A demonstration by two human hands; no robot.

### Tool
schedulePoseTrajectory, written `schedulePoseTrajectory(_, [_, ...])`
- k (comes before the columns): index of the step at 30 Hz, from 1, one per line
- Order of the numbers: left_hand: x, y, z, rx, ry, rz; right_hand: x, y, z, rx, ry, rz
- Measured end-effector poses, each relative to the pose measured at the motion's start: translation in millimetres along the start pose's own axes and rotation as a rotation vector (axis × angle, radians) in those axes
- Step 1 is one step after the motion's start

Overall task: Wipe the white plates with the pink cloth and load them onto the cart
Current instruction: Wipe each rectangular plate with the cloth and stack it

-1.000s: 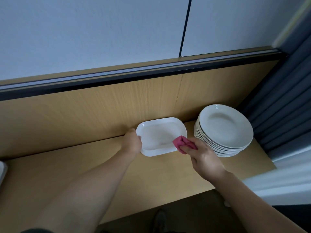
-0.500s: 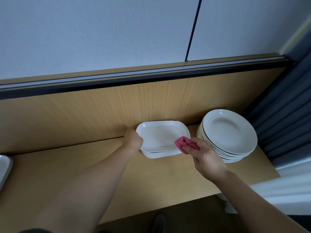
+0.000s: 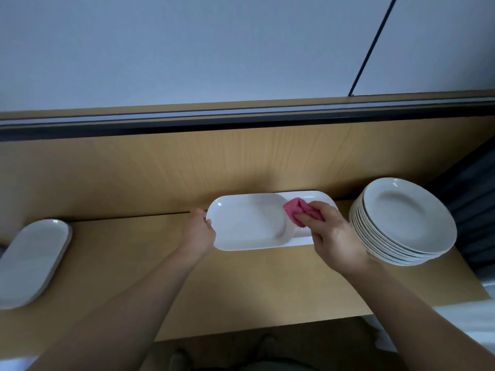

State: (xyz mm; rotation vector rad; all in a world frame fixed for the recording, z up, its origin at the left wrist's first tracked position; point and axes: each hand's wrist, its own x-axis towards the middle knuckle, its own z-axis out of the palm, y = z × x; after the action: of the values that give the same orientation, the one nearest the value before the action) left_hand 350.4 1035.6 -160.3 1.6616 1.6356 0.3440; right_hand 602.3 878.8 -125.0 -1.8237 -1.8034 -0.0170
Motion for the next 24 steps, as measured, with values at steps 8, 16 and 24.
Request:
schedulePoseTrajectory(8, [-8.9, -93.5, -44.1, 0.011, 0.051, -0.112, 10.0, -69.1, 59.0, 0.013, -0.053, -0.039])
schedulePoseTrajectory(16, [-19.3, -153.6, -75.3, 0.0, 0.009, -0.132, 4.6, -130.0, 107.8, 0.049, -0.087, -0.042])
schedulePoseTrajectory(24, [-22.9, -177.0, -83.2, 0.007, -0.031, -0.138, -7.4, -165.7, 136.3, -0.001, -0.135, 0.004])
